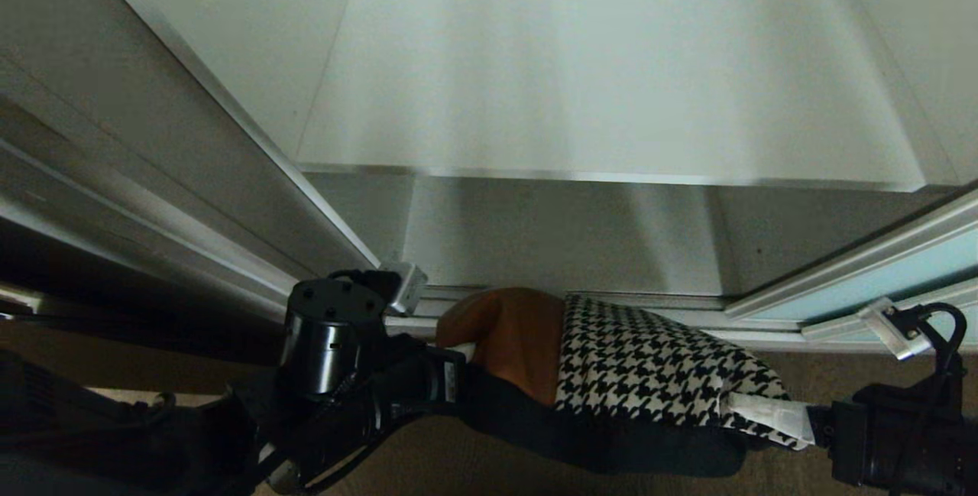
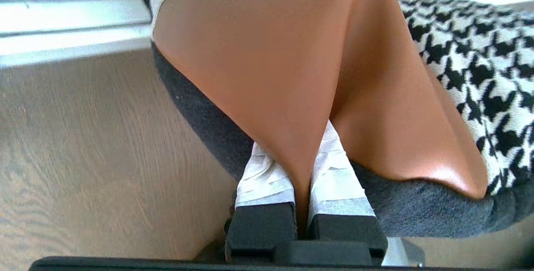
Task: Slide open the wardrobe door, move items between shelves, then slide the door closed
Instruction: Place the pillow on the higher shelf
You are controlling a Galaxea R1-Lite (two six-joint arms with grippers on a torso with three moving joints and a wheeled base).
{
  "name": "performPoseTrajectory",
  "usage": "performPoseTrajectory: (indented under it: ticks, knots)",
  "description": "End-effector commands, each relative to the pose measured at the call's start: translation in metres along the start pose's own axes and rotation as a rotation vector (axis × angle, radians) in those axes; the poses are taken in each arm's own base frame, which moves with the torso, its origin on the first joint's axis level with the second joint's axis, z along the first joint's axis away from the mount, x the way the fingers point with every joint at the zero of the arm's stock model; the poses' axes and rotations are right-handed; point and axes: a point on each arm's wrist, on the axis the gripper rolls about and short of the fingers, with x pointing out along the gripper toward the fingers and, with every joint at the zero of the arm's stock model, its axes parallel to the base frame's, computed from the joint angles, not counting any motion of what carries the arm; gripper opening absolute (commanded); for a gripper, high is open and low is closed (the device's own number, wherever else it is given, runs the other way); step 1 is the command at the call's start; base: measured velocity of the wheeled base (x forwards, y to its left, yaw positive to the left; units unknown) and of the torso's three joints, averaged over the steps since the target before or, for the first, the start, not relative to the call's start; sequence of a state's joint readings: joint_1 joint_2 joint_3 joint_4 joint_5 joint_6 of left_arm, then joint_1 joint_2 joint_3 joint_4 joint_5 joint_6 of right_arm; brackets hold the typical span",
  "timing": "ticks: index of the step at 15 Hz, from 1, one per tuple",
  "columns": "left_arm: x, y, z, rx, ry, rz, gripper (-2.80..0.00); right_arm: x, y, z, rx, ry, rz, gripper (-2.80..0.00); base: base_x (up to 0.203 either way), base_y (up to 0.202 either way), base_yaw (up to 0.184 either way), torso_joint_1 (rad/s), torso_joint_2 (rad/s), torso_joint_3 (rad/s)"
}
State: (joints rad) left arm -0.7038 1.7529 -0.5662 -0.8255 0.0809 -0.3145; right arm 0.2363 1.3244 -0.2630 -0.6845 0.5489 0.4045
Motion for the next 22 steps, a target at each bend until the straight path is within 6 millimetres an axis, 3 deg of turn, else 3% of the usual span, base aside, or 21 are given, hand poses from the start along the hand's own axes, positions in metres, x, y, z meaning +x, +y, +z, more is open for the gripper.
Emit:
performPoseTrajectory:
  ticks: [1,4,18,22]
  knots:
    - [0.008,-0.001,-0.005,0.002,0.014,-0.002,-2.80,-0.003,0.003,0.000,-0.008,-0.011,0.013,-2.80,0.000,0.000,0.000,0.000,0.00,0.000]
    - [0.010,-0.003,-0.006,-0.001,0.017,-0.012,-2.80,0.000,0.000,-0.003,0.008,0.013,0.013,-2.80,-0.041,0.000,0.000,0.002,0.00,-0.001]
    - [0.017,-0.005,-0.004,-0.007,0.006,-0.007,-2.80,-0.001,0.000,-0.002,0.007,0.008,0.017,-2.80,-0.191,0.000,0.000,0.001,0.00,0.002]
    - [0.026,-0.005,-0.004,-0.022,-0.040,0.004,-2.80,0.000,-0.001,-0.003,0.013,0.018,0.016,-2.80,-0.016,0.000,0.000,-0.003,0.00,0.001]
